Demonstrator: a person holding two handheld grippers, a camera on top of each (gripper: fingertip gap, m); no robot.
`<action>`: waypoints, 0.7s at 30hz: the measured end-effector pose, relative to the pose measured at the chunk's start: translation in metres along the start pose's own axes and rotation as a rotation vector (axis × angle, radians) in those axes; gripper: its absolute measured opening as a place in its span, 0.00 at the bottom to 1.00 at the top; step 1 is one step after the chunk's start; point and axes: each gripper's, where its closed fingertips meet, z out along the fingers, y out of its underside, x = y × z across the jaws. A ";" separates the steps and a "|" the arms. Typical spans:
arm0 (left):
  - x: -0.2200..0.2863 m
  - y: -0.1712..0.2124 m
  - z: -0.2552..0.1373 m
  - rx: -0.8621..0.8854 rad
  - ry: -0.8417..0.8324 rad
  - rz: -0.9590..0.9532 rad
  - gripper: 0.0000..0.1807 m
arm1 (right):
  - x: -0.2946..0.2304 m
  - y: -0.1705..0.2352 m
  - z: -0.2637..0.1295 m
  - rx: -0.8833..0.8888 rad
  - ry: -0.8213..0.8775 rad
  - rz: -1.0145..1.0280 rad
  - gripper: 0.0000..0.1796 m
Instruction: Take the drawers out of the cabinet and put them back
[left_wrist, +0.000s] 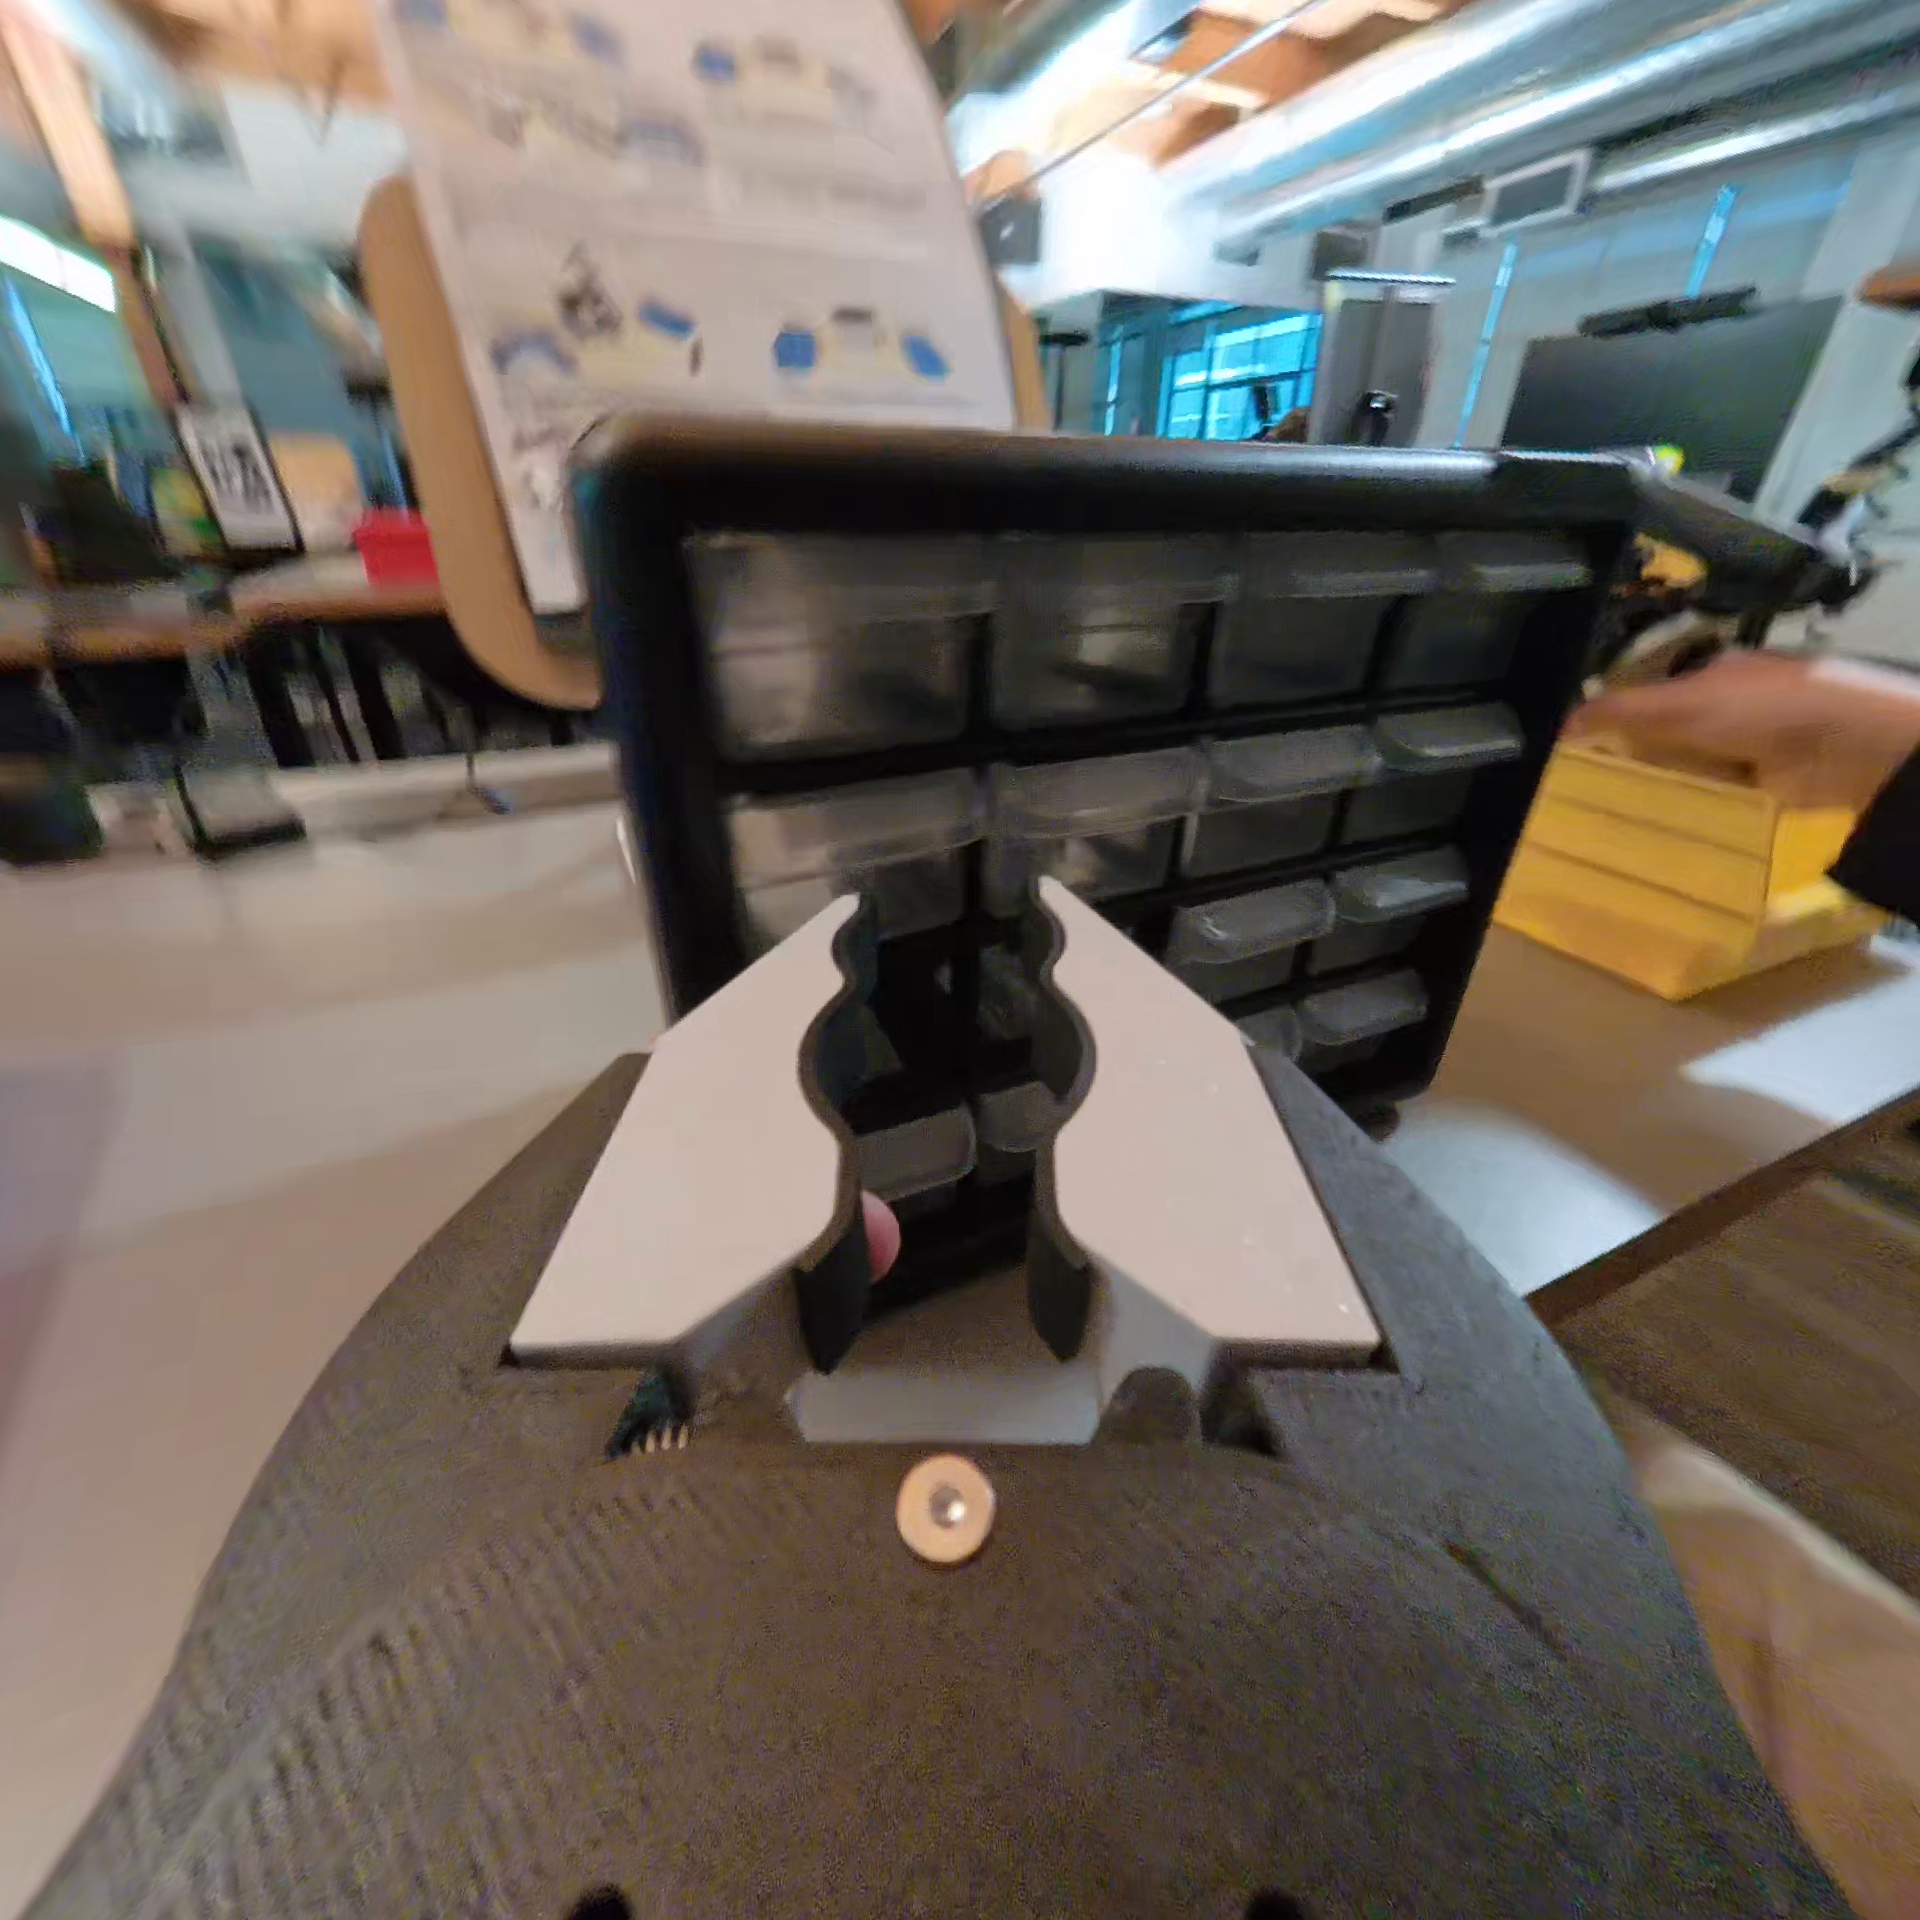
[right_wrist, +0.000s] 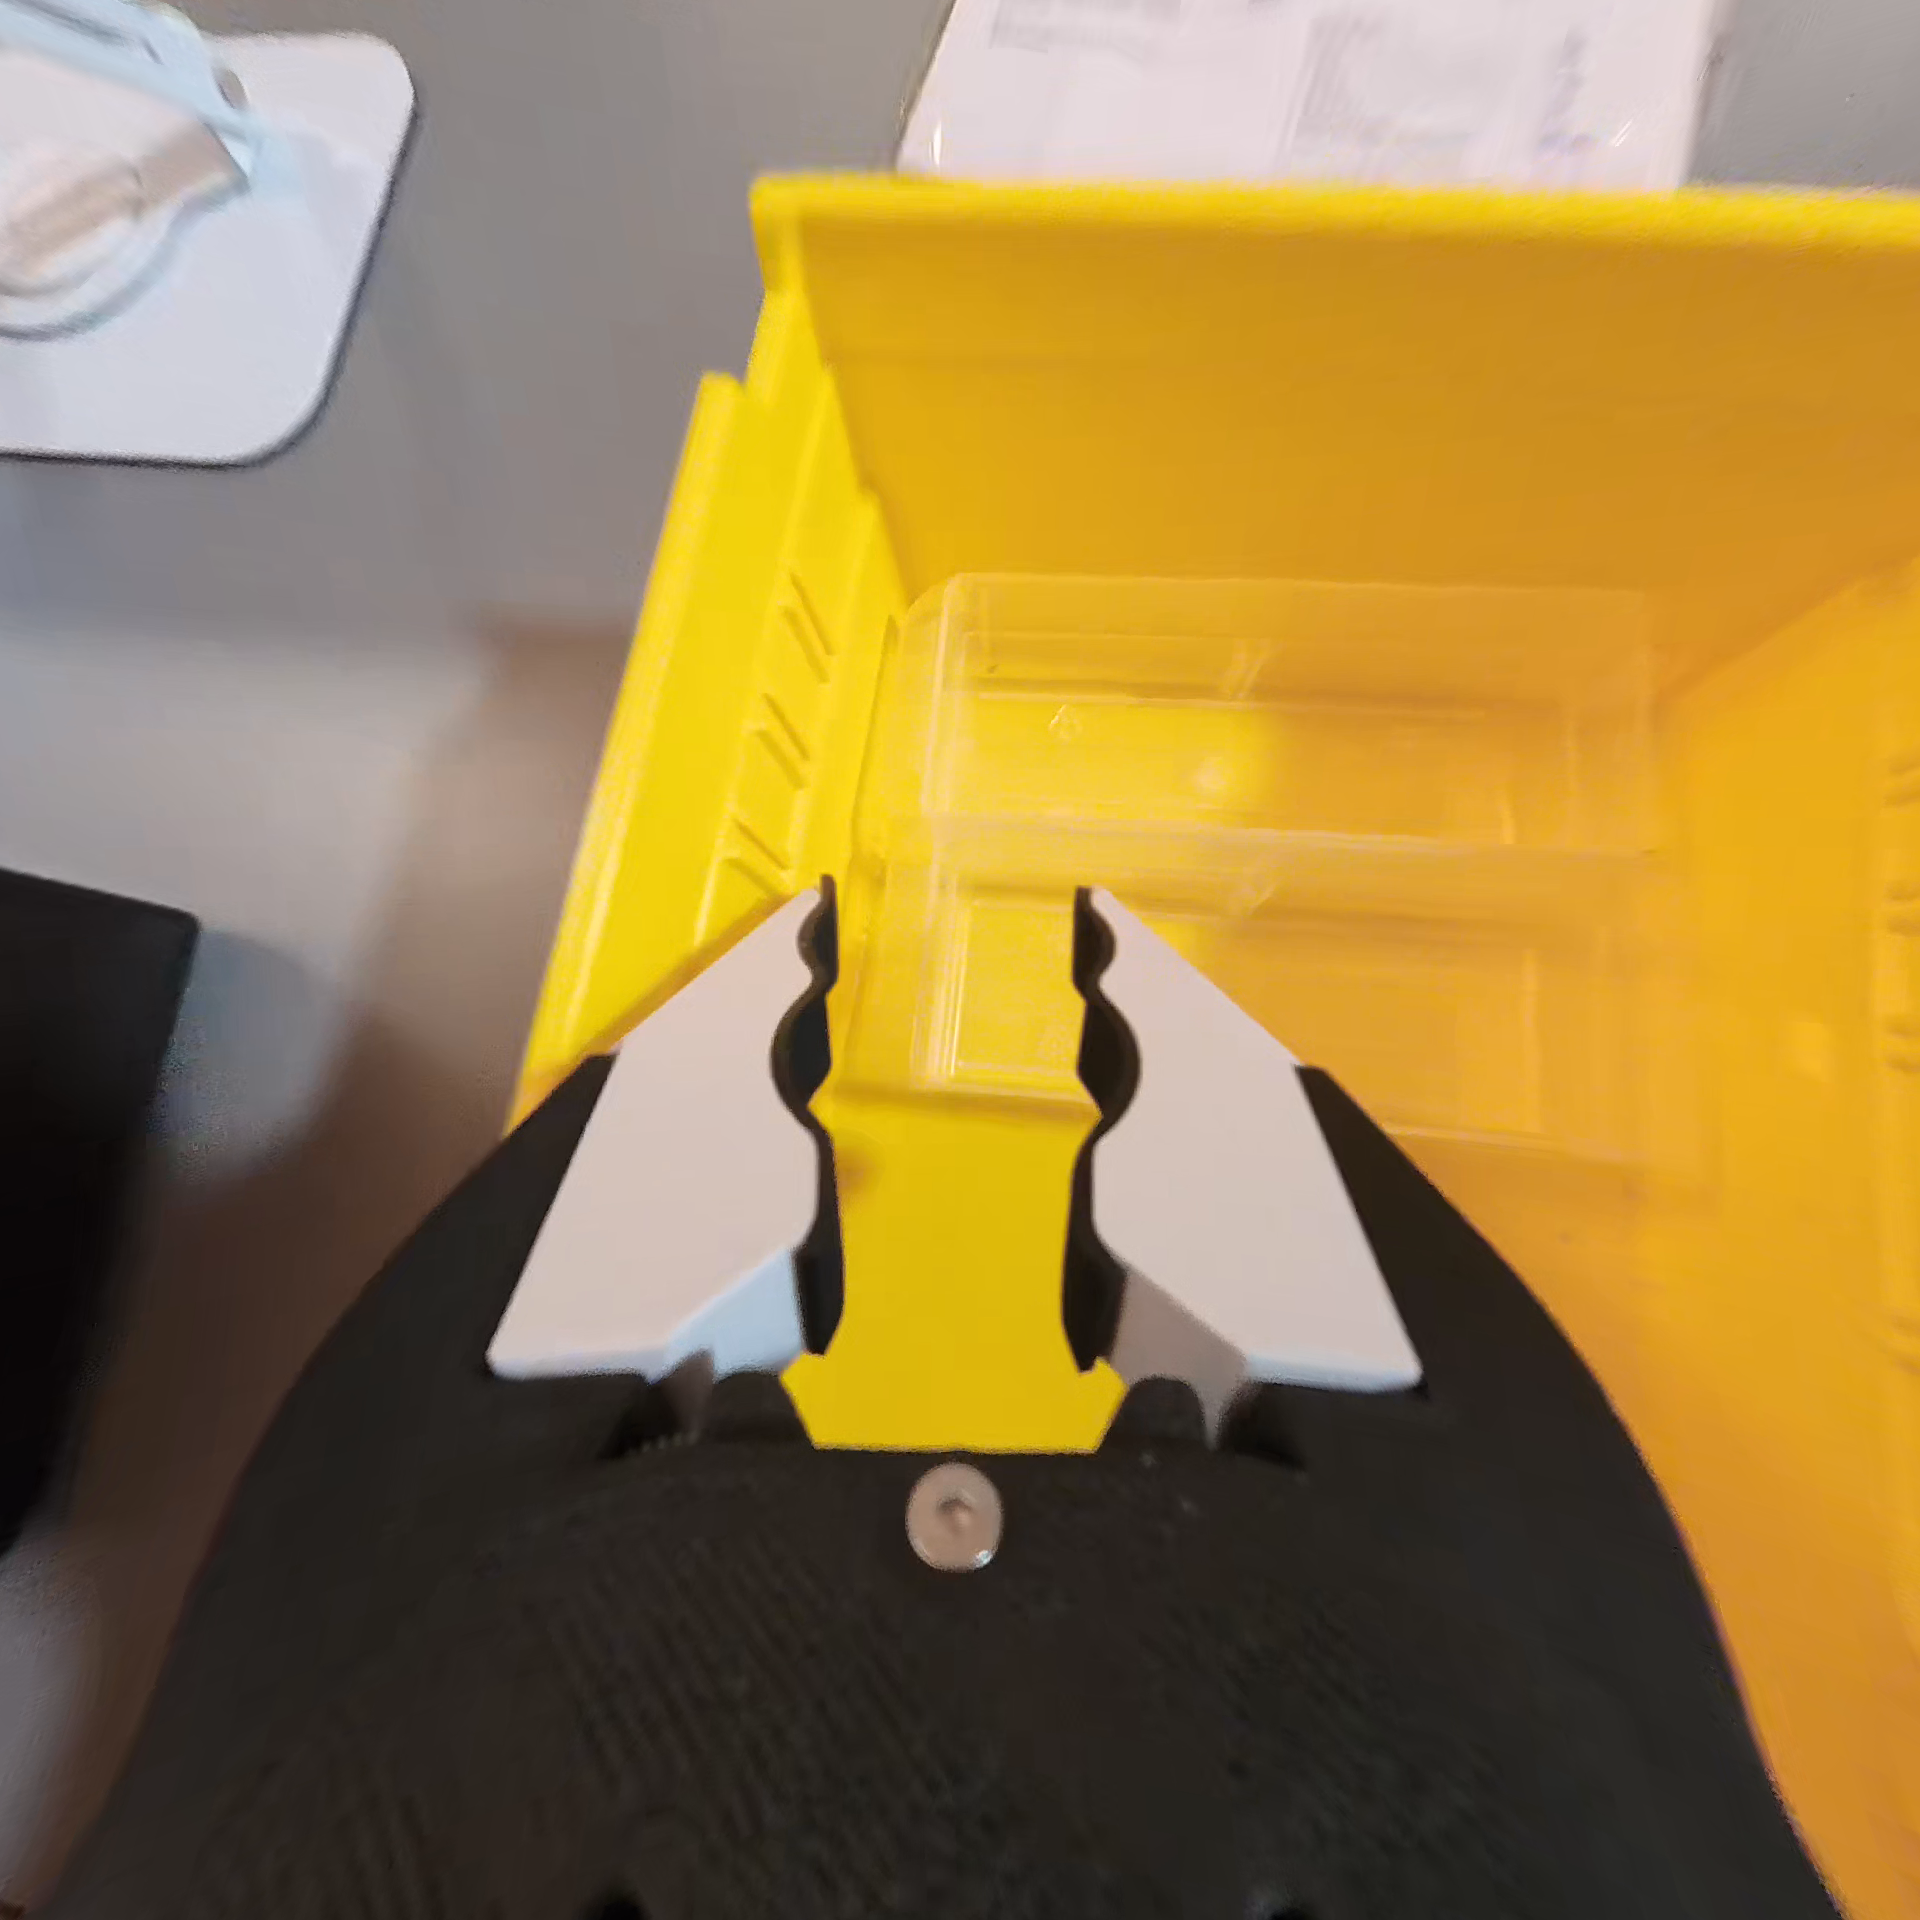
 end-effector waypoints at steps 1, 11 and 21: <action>0.009 -0.002 -0.001 0.017 0.025 0.053 0.14 | 0.001 -0.007 -0.011 0.030 0.008 0.002 0.26; 0.087 0.033 0.015 -0.167 0.284 -0.386 0.20 | -0.142 -0.028 -0.178 0.540 0.112 -0.424 0.21; 0.083 0.045 0.056 -0.203 0.217 -0.760 0.17 | -0.285 0.077 -0.162 0.567 -0.237 -0.625 0.20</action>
